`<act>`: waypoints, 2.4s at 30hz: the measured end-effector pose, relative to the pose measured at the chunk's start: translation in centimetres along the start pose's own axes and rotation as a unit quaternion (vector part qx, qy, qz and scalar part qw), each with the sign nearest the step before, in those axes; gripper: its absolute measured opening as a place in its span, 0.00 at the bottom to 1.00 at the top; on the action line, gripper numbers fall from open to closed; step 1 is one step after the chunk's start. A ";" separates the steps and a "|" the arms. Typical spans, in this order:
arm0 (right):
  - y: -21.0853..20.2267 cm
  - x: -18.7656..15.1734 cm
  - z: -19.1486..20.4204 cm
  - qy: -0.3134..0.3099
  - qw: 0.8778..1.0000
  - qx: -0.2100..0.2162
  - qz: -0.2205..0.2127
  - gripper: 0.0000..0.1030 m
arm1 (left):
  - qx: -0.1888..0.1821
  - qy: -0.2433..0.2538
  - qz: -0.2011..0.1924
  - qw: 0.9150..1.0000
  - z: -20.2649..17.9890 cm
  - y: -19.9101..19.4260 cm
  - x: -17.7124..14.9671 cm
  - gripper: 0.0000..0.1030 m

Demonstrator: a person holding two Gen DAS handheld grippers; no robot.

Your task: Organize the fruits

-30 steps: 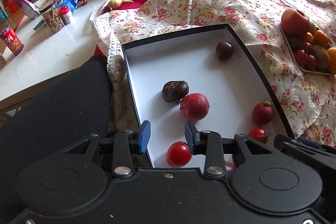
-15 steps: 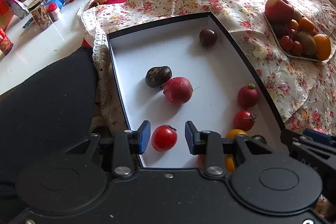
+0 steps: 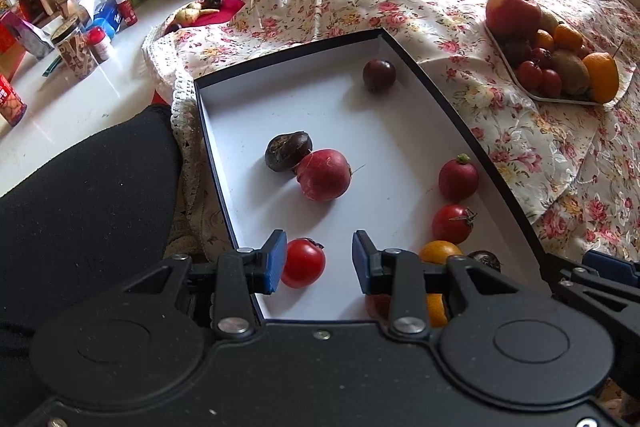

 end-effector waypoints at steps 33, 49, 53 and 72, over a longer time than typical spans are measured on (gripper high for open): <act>0.4 -0.1 0.3 0.004 1.000 -0.002 0.006 0.36 | 0.001 0.007 -0.001 1.000 -0.5 0.2 0.2 0.42; 0.3 -0.1 0.3 0.005 1.000 -0.001 0.007 0.36 | 0.005 0.008 -0.002 1.000 -0.5 0.2 0.2 0.42; 0.3 -0.1 0.3 0.005 1.000 -0.001 0.007 0.36 | 0.005 0.008 -0.002 1.000 -0.5 0.2 0.2 0.42; 0.4 -0.2 0.5 0.004 1.000 -0.001 0.007 0.36 | 0.004 0.009 -0.002 1.000 -0.4 0.2 0.1 0.42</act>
Point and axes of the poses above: each gripper's, at about its wrist camera, not at the fingertips, and y roughly the way its jaws point, z to its left, x to its top, the point moved 6 cm from there along y, roughly the way its jaws point, and after that the axes turned 3 degrees about -z, right-handed, at the moved point
